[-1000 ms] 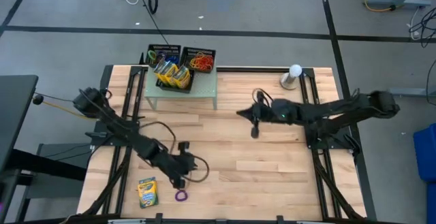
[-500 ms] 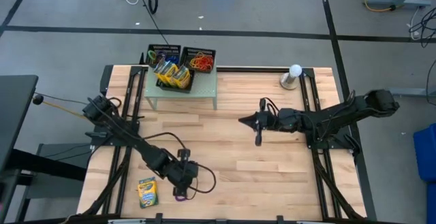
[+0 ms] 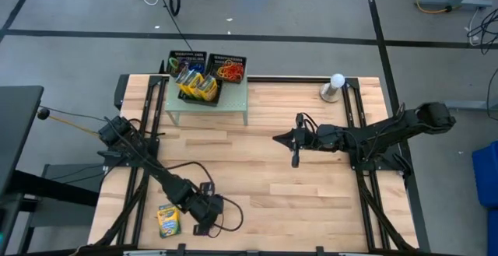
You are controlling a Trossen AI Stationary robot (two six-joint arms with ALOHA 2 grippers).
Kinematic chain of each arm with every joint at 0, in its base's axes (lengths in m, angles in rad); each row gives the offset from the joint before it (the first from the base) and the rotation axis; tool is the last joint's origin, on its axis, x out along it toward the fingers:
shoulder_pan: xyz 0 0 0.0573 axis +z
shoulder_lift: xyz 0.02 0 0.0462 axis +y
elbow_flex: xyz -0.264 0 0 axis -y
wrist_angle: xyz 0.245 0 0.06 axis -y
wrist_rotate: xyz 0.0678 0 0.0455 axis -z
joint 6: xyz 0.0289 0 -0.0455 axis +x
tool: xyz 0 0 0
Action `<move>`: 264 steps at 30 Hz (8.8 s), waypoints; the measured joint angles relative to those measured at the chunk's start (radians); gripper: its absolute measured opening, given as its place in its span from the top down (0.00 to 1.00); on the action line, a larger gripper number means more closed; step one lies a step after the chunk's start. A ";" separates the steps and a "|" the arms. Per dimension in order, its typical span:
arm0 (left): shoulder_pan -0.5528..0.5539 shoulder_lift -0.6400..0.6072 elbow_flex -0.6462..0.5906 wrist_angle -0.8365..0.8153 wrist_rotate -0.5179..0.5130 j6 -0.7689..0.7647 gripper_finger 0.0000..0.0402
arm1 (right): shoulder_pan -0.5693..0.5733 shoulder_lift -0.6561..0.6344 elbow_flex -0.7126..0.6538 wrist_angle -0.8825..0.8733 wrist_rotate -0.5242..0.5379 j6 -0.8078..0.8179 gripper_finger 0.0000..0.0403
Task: Pick & Place Office Desk Supplies
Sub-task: Put the violet spring rubberband into the top left black bin, then put the yellow crayon box into the bottom black bin
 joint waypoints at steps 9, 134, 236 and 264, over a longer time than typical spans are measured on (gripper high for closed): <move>-0.069 -0.003 0.002 -0.035 0.006 -0.120 0.54 | 0.000 0.006 0.000 0.000 0.000 0.002 0.97; -0.154 -0.567 -0.299 -0.428 -0.023 -0.469 0.96 | -0.001 0.006 0.001 -0.015 0.000 0.003 0.97; -0.375 -0.269 -0.166 -0.324 -0.034 -0.574 0.98 | -0.001 0.006 0.001 -0.030 0.000 0.067 0.97; 0.243 -0.310 0.003 -0.320 -0.835 0.205 0.99 | -0.060 0.641 0.279 0.297 -0.182 0.246 0.56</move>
